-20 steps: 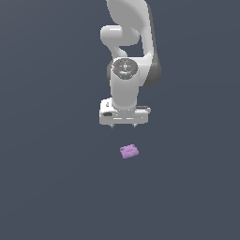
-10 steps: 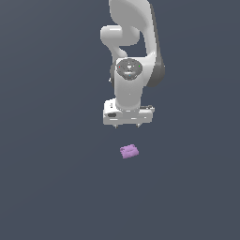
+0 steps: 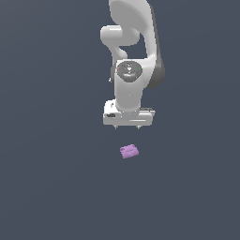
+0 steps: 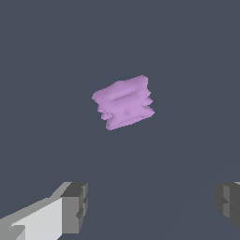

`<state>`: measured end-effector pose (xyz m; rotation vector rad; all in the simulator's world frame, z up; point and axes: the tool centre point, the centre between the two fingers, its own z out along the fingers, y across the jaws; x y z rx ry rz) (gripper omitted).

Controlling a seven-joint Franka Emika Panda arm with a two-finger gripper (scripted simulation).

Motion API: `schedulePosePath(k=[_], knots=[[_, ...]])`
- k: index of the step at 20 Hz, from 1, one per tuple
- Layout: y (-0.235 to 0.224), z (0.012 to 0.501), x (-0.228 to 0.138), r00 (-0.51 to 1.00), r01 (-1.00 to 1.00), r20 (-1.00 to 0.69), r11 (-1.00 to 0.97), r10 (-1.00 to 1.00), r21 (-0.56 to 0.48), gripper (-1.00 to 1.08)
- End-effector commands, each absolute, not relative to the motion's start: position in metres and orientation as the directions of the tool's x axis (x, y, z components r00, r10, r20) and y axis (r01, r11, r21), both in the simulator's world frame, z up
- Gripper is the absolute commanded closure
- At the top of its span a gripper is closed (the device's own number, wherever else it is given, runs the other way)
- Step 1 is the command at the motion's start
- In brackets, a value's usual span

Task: Pick up the object and move it to a goal position.

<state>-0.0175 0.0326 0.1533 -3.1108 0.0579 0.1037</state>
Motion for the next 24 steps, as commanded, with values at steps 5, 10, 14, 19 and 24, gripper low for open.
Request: schedulePosePath(k=[5, 10, 14, 19, 24], knots=[[0.034, 0.147, -0.011, 0.986, -0.154, -0.065, -0.988, -0.152, -0.021, -0.92], [0.035, 0.140, -0.004, 0.959, -0.279, -0.063, -0.960, -0.277, -0.015, -0.92], [0.036, 0.134, 0.001, 0.923, -0.381, -0.059, -0.925, -0.380, -0.010, -0.92], [0.038, 0.127, 0.008, 0.864, -0.502, -0.054, -0.865, -0.501, -0.003, -0.92], [0.039, 0.120, 0.015, 0.789, -0.613, -0.046, -0.790, -0.612, 0.002, -0.92]])
